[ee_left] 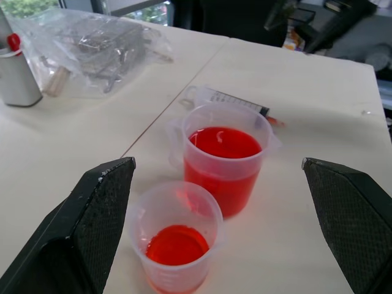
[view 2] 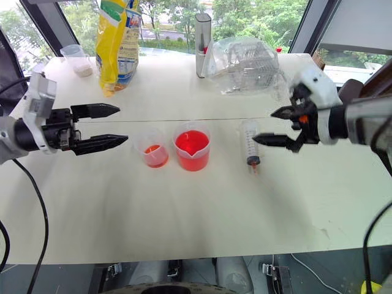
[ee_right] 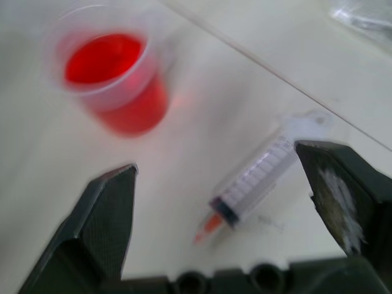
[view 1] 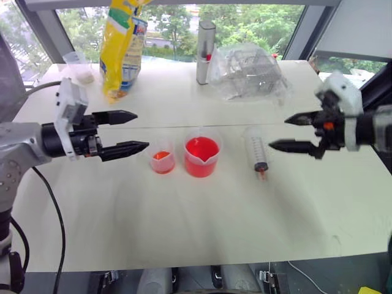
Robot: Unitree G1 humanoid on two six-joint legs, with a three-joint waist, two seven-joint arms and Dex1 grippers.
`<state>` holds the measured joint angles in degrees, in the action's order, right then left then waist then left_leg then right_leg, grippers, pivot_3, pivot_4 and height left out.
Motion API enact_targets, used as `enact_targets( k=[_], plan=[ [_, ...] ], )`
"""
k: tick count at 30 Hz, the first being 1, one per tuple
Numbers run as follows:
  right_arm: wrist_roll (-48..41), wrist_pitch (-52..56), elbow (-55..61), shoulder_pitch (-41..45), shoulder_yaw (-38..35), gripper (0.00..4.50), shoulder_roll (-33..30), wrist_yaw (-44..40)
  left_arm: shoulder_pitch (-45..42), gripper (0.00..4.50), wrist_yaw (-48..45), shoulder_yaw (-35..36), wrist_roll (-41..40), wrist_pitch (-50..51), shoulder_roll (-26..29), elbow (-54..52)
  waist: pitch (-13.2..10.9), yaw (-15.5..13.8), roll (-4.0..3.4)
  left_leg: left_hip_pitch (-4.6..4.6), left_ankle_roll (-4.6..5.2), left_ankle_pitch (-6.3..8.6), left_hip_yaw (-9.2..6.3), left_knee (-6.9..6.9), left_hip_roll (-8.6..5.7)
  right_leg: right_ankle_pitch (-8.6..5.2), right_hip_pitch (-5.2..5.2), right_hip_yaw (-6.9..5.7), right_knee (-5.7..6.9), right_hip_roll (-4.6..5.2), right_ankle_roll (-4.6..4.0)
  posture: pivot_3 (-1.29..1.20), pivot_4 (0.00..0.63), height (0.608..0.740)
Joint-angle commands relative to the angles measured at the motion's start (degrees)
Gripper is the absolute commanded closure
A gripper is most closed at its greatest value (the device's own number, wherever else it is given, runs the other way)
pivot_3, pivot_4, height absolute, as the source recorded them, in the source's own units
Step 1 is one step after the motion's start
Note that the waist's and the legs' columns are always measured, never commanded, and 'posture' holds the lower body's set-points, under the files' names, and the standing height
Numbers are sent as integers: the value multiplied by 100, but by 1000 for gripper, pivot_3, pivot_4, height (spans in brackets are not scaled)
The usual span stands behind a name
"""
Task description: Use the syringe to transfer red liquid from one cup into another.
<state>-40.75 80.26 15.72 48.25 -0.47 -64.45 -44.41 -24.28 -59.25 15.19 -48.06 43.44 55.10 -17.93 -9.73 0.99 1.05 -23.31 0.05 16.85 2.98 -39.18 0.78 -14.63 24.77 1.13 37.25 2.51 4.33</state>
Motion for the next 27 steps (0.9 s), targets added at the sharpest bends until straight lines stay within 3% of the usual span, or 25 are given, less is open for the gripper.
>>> enact_targets(
  k=[1,6,10,26,27],
  plan=[
    [180,1137,-1120,859,340,38,532,627,-132,0,42,-37,38,-125,-99,-39,1,4,1,0,0,0,0,-1,0,0,0,0,1,0,0,0,150,740],
    [353,1224,-3468,1879,867,38,1433,1965,-260,0,56,-227,184,-246,-294,23,1,-9,2,-6,1,0,5,0,-4,11,3,2,-2,1,13,0,150,740],
    [764,1224,-4769,2307,1211,38,2002,2433,-323,0,80,-283,228,-308,-396,51,1,-20,2,-19,4,2,7,4,-8,15,17,0,-1,1,20,0,150,740],
    [2444,212,-6887,2646,1930,38,3375,1763,148,0,326,-41,177,-310,-471,-341,2,19,1,-17,4,2,5,5,-7,16,17,-4,4,-4,23,0,150,740],
    [2548,82,-7023,2637,1936,265,3443,1743,162,0,338,-34,175,-310,-467,-353,5,19,5,-17,4,2,5,5,-7,16,16,-5,4,-4,23,0,150,740]
  ],
)
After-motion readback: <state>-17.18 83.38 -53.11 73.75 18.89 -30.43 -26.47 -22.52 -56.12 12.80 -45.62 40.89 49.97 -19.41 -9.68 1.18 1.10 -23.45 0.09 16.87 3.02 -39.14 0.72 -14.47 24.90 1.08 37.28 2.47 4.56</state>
